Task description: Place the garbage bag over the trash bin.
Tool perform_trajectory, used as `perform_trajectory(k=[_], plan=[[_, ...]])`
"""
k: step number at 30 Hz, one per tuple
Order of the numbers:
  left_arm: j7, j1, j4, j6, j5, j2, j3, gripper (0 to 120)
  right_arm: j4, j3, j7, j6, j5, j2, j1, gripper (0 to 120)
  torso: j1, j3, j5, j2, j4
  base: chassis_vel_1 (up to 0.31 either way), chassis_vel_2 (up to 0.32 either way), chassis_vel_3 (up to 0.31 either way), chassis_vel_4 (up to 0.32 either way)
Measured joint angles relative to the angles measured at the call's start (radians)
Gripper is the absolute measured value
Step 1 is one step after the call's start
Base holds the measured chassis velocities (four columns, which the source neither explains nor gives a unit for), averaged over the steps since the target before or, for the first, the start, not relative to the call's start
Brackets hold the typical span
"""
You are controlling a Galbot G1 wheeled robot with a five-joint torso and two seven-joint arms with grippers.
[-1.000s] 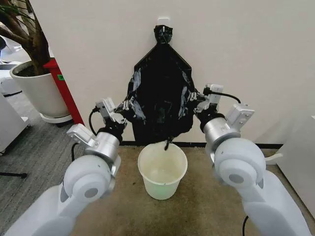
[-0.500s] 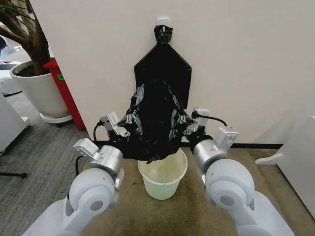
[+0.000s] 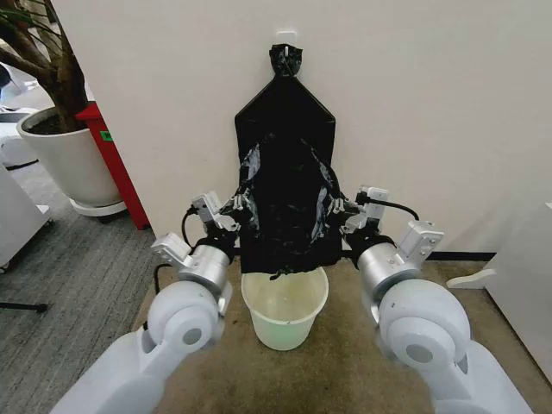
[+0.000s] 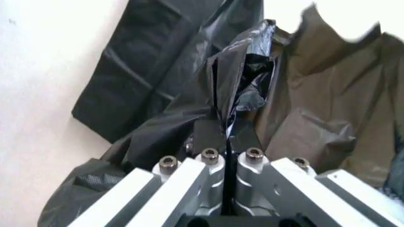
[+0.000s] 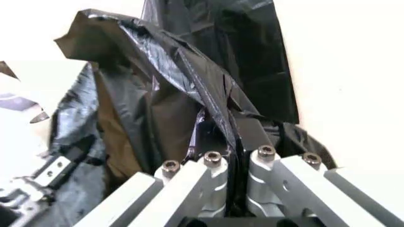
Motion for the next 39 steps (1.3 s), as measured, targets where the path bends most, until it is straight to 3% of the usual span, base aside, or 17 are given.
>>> perform_trajectory(k=[6,14,25,39], plan=[[0.002,0.027,0.013,-0.002,0.016,-0.020,0.004,0,0.003,-0.008,-0.004,0.003,-0.018,0.010,-0.036,0,0.000,0.000,0.0000,0.000,0.0000,0.000,0.000,0.000,0.000],[0.001,0.067,-0.035,0.002,0.021,0.018,-0.026,0,0.002,-0.031,-0.013,0.006,-0.052,0.025,-0.064,0,0.000,0.000,-0.0001,0.000,0.0001,0.000,0.000,0.000,0.000],[0.011,0.208,-0.030,-0.001,0.104,0.009,-0.065,0,-0.068,-0.031,-0.061,0.042,-0.161,0.053,-0.166,0,0.000,0.000,-0.0001,0.000,0.0001,0.000,0.000,0.000,0.000],[-0.042,0.361,-0.019,0.070,0.164,0.013,-0.087,0,-0.146,-0.010,-0.046,0.067,-0.127,0.031,-0.300,0,0.000,0.000,-0.0001,0.000,0.0001,0.000,0.000,0.000,0.000]])
